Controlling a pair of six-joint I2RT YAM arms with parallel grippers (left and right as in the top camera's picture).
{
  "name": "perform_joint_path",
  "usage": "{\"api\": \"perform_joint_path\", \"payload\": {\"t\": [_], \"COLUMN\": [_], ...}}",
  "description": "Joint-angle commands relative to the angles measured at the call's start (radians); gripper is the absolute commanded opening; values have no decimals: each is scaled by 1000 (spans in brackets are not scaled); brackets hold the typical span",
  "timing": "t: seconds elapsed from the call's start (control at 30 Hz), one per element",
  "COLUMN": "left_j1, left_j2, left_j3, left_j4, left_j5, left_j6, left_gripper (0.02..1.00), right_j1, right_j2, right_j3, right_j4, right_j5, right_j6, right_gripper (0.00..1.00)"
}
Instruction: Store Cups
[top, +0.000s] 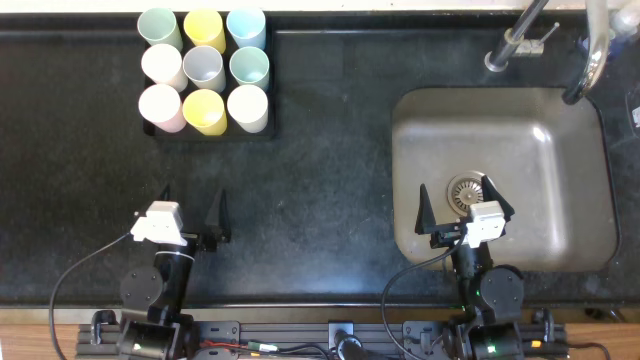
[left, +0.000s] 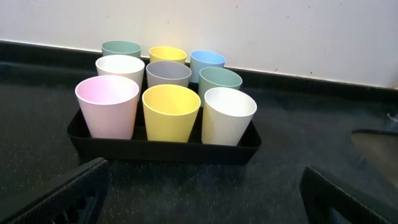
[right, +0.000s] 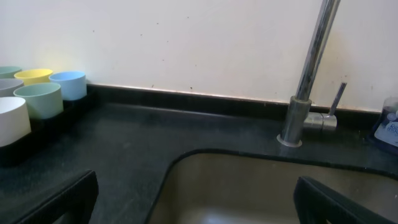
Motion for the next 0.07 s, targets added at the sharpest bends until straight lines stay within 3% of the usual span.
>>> {"api": "perform_joint_path", "payload": {"t": [0.03,0.07], "left_j1": [-4,-4], "left_j2": [-8,-8], "left_j3": [-1,-1], "left_j4": [-3,-3], "left_j5": [-4,-4], "left_j6": [22,22], "left_gripper": [1000,1000], "right_j1": [-7,-7], "right_j2": [-11,-11], "right_j3": [-13,-13], "right_j4": [4,4], "right_j5": [11,11], "right_j6": [-3,-3], "right_gripper": [998,998]}}
